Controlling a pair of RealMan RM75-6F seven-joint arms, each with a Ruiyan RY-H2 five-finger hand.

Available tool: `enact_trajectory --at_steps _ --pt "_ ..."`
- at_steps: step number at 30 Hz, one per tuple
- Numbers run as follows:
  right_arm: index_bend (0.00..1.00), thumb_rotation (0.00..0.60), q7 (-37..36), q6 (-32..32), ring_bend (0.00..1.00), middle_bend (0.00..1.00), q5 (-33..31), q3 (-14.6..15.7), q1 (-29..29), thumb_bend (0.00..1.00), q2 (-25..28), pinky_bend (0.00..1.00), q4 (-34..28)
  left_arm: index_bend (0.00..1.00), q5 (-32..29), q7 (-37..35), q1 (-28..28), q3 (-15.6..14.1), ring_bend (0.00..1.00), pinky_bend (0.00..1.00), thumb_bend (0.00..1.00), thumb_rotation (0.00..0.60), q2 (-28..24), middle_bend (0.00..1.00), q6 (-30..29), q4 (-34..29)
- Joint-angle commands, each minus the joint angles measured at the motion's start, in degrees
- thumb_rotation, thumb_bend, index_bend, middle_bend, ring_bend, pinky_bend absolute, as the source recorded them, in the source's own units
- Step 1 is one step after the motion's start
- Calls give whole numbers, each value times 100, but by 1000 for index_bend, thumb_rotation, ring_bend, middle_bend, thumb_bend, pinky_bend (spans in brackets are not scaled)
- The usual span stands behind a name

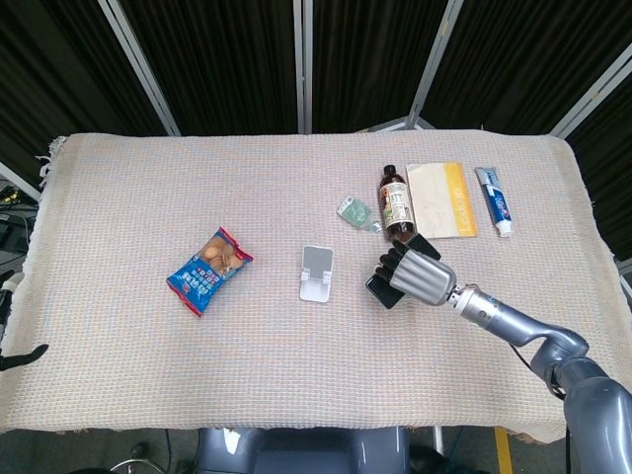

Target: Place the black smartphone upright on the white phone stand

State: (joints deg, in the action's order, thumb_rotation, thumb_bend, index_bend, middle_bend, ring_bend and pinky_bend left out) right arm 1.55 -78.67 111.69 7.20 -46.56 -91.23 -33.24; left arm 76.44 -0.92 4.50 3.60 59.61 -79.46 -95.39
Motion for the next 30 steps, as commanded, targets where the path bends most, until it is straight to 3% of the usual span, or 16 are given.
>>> enact_trajectory --at_steps 1,4,5,10,12,19,30 --pt "472 600 894 -434 431 523 119 -180 -177 64 373 315 -458 0 27 -67 -24 -6 0 0 0 600 -35 0 -29 -7" --pt "471 600 1695 -586 431 522 184 -358 -325 68 505 314 -781 0 45 -134 -43 -1 0 0 0 600 -66 0 -63 -15" --pt "476 600 2340 -576 431 517 303 -455 -495 69 545 311 -953 0 61 -164 -51 1 0 0 0 600 -82 0 -81 -21" --pt "480 600 4302 244 430 502 446 -666 -899 80 703 295 -1926 0 67 -226 -49 -7 0 0 0 600 -105 0 -49 2" --pt "480 600 4739 512 430 496 457 -718 -986 84 732 286 -2169 0 35 -240 -42 2 0 0 0 600 -102 0 -23 25" --pt "477 600 5685 1186 430 503 398 -918 -1206 101 407 246 -2594 0 -115 -332 -6 42 0 0 0 600 -102 0 118 116" --pt "497 600 6302 1718 430 508 330 -947 -1300 105 -199 167 -2123 0 -262 -330 35 64 0 0 0 600 -79 0 269 192"
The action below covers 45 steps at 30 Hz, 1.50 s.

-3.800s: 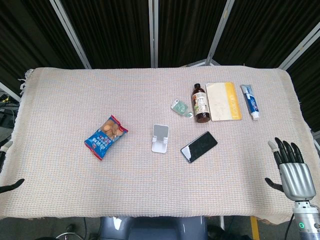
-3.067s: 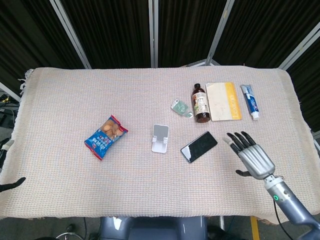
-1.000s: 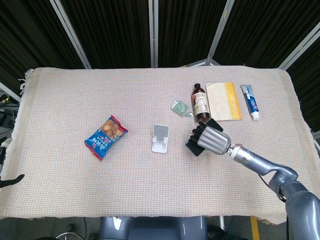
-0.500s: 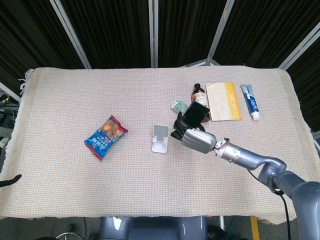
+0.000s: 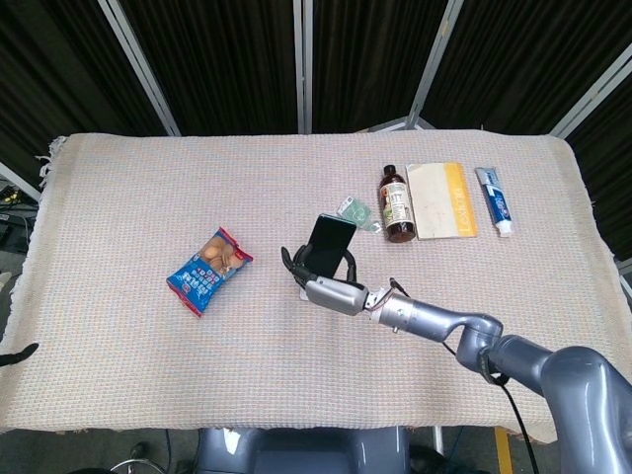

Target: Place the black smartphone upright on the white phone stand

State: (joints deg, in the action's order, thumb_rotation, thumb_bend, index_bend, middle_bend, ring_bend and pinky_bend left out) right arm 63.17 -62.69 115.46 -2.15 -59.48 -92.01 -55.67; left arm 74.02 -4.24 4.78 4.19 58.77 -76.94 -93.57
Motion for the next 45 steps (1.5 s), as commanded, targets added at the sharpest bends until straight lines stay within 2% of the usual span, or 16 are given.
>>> enact_trajectory --at_steps 1,7,30,34,40,45 --pt "497 600 205 158 430 508 -78 -30 -2 106 -182 167 178 0 -36 10 12 12 0 0 0 600 7 0 28 14" --pt "496 600 460 296 430 508 -259 -129 13 108 -413 160 501 0 -89 52 23 21 0 0 0 600 28 0 61 35" --pt "488 600 462 323 396 462 -263 108 -8 105 -752 94 824 0 -167 76 50 35 0 0 0 600 44 0 144 61" --pt "444 600 440 303 363 421 -288 127 3 99 -768 70 863 0 -158 81 48 35 0 0 0 600 41 0 133 50" --pt "313 600 419 278 270 283 -336 123 15 89 -777 2 909 0 -182 83 40 48 0 0 0 600 34 0 118 40" --pt "307 600 391 248 238 255 -341 150 19 88 -774 0 901 0 -166 87 47 37 0 0 0 600 34 0 135 35"
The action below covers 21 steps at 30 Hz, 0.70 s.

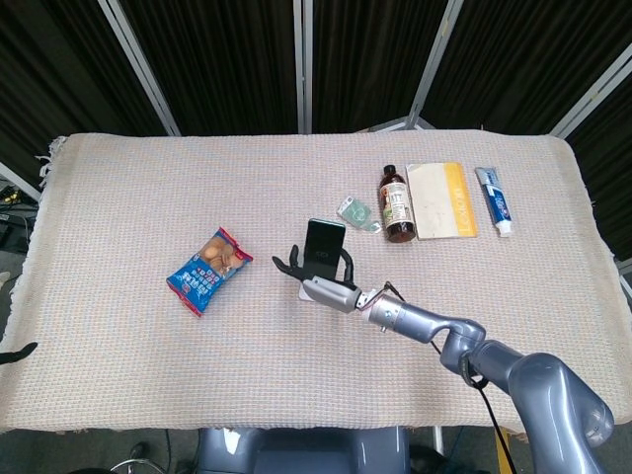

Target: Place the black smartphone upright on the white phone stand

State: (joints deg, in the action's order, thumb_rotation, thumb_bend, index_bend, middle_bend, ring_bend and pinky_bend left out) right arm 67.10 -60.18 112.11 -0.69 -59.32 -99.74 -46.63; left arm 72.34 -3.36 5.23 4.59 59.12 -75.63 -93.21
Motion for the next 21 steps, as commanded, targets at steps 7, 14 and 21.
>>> enact_trajectory --at_steps 7,14,21 --pt "274 600 1 -44 236 244 -47 23 41 87 -1 0 -39 0 13 -1 -3 -5 0 0 0 600 -3 0 -7 -4" --pt "169 600 -52 -349 236 220 -69 10 163 86 143 0 -222 0 57 -21 -15 -15 0 0 0 600 -18 0 -35 -34" --pt "143 600 -366 -1273 236 215 -360 -265 654 85 705 0 -999 0 180 -87 -33 -44 0 0 0 600 -54 0 -90 -79"
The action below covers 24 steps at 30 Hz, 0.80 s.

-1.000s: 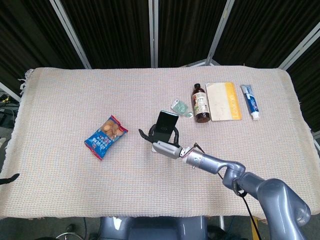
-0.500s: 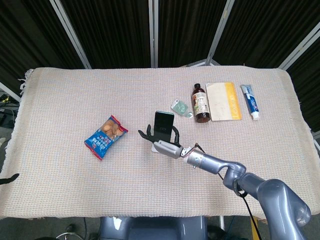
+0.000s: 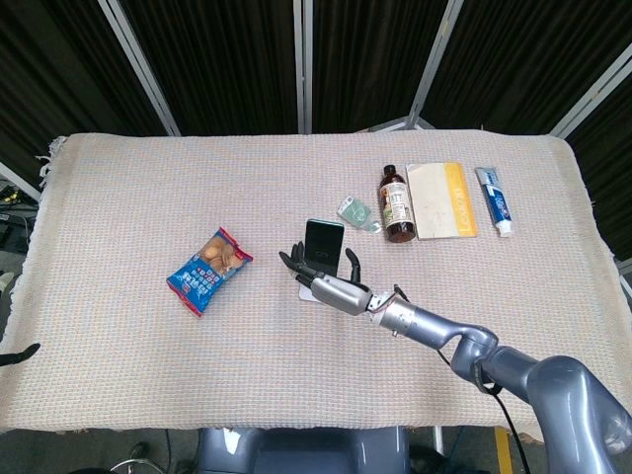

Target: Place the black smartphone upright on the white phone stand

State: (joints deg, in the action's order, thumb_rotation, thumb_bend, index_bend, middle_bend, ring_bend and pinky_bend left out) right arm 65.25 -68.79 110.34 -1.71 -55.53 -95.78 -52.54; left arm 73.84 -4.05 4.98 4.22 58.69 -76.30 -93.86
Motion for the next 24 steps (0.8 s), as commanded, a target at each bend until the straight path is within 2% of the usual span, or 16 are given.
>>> enact_trajectory --at_steps 1,3,5,9,15,18,24 --pt "143 600 -242 -568 236 216 -256 -217 382 85 433 0 -587 0 59 -34 -16 -11 0 0 0 600 -21 0 -47 -25" --pt "143 600 -475 -916 236 218 -449 -328 641 85 693 0 -959 0 125 -64 -35 -19 0 0 0 600 -38 0 -105 -47" --pt "141 600 -1028 -1461 237 216 -898 -443 1206 83 1149 0 -1647 0 266 -121 -75 -49 0 0 0 600 -63 0 -218 -85" --pt "123 600 -1814 -1863 229 190 -1694 -472 2033 68 1717 0 -2728 0 461 -183 -127 -93 0 0 0 600 -59 0 -375 -75" --pt "21 600 -3403 -2136 66 39 -2833 -344 3138 0 2295 0 -4050 0 761 -192 -174 -153 0 0 0 600 19 0 -597 -19" --pt "0 600 -4021 -2119 1 0 -3186 -208 3550 0 2568 0 -4470 0 857 -204 -191 -187 0 0 0 600 41 0 -652 -14" --pt "0 600 -4618 -2090 0 0 -3405 18 4052 0 2792 0 -4772 0 944 -229 -211 -209 0 0 0 600 27 0 -723 -46"
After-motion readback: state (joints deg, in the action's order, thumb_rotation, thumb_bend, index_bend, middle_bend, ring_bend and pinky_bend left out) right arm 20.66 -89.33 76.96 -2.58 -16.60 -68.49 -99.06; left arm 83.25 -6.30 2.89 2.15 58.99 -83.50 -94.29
